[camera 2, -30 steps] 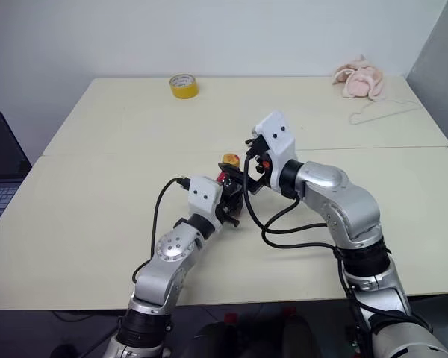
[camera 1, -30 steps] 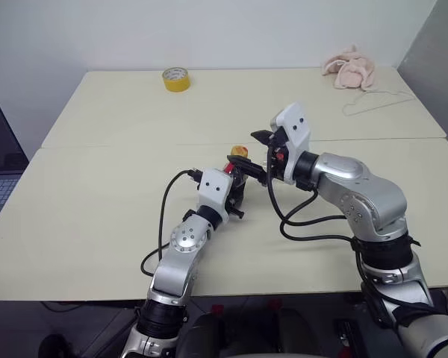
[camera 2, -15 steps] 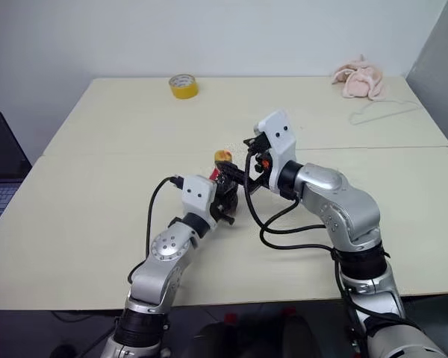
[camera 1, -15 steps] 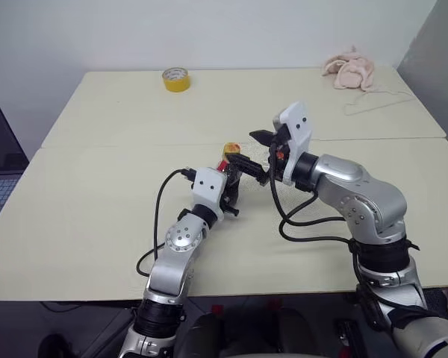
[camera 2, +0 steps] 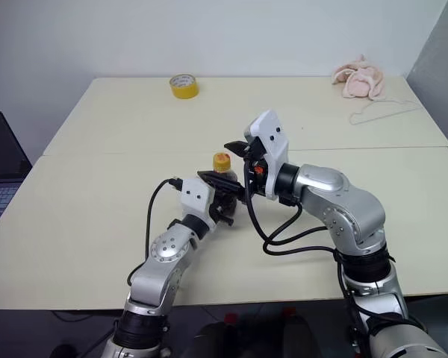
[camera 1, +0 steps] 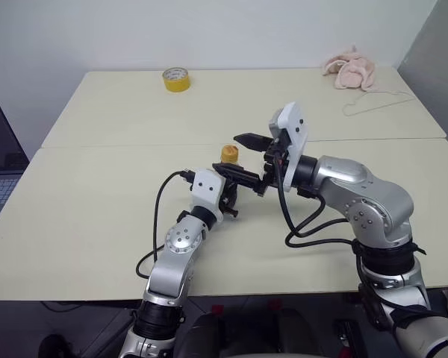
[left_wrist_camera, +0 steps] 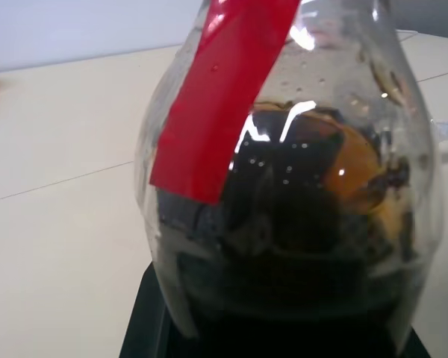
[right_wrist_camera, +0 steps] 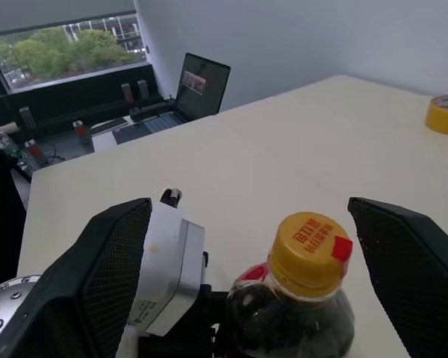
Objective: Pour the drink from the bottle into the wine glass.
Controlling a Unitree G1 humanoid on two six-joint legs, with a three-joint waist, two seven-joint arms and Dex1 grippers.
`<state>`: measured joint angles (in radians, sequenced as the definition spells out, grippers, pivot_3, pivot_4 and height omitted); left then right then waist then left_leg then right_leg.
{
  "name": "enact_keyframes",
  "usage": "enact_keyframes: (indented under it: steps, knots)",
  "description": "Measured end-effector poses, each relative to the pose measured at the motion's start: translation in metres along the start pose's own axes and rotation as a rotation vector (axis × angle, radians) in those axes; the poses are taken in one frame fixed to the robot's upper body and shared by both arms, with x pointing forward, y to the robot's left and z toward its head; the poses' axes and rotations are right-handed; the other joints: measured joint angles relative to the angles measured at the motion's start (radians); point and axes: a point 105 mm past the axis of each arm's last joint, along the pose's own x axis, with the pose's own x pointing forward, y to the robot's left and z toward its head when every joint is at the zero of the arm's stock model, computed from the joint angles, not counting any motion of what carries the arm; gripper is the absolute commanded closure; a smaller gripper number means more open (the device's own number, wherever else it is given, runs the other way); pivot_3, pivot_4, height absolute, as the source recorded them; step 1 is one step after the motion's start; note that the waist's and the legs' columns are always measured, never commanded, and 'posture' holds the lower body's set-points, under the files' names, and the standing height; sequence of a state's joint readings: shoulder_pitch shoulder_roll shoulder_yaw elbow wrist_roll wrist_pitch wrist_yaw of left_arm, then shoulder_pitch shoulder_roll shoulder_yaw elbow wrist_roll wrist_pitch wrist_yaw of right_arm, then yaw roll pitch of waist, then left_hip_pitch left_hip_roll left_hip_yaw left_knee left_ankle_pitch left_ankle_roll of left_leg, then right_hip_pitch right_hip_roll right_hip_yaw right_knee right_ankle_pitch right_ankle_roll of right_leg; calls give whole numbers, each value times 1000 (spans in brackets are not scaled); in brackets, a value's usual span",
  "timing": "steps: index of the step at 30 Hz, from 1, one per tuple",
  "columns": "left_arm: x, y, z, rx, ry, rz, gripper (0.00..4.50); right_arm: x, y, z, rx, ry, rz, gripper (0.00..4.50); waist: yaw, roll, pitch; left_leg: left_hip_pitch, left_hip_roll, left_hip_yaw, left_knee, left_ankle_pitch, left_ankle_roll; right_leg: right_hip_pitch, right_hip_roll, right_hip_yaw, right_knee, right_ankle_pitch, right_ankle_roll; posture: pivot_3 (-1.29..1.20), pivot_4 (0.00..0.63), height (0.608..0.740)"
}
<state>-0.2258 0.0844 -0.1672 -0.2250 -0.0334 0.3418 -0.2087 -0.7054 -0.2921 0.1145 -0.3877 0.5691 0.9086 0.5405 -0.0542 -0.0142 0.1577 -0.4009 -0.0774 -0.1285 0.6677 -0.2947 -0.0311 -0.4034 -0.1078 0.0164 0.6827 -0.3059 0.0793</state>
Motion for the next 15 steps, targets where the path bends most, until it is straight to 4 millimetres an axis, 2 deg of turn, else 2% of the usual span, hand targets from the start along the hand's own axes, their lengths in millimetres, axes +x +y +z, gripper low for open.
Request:
enact_keyframes:
  steps: [8, 15]
  knots:
    - [0, 0, 0, 0, 0, 2, 3457, 13, -18, -1, 28, 18, -120, 0, -1, 0, 0, 0, 0, 0, 0, 0, 0, 0, 0, 0, 0, 0, 0, 0, 150, 740]
    - [0, -1, 0, -2, -2, 0, 3457, 29, -19, 2, 66, 22, -146, 0, -3, 0, 0, 0, 0, 0, 0, 0, 0, 0, 0, 0, 1, 0, 0, 0, 150, 740]
